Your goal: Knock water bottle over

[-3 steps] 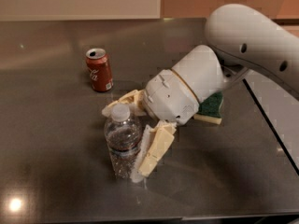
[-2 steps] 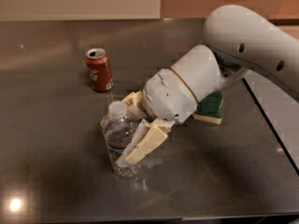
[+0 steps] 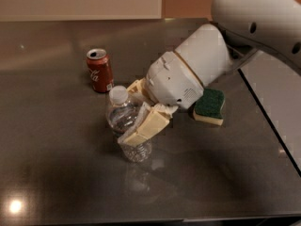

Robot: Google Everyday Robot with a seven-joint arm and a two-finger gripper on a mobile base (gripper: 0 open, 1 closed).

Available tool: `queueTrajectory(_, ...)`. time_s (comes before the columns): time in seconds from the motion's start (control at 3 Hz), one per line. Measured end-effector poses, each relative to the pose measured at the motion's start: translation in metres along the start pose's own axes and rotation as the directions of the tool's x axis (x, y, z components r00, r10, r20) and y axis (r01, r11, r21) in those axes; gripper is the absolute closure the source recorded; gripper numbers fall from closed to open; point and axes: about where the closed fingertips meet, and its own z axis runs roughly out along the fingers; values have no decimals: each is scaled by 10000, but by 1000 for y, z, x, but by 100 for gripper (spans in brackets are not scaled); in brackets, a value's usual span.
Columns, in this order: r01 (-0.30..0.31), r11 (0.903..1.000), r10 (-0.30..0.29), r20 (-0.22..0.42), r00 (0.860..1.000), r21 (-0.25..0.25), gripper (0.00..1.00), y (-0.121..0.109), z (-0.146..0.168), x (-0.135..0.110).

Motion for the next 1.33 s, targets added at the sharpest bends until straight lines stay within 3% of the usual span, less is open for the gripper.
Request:
queueTrajectory(0.33,-286,9949,438,-1573,9866,972,100,-18,-30,0)
queueTrajectory(0.67,-189,9876,696,-3267,9426,1559,100,-32,-53,9)
queueTrajectory(1.0,55,9856,759,-4716,8785,1689,100,-45,-60,27)
queueTrajectory(1.33,147,9894,713,-5710,8179,1446,100,-53,-52,46)
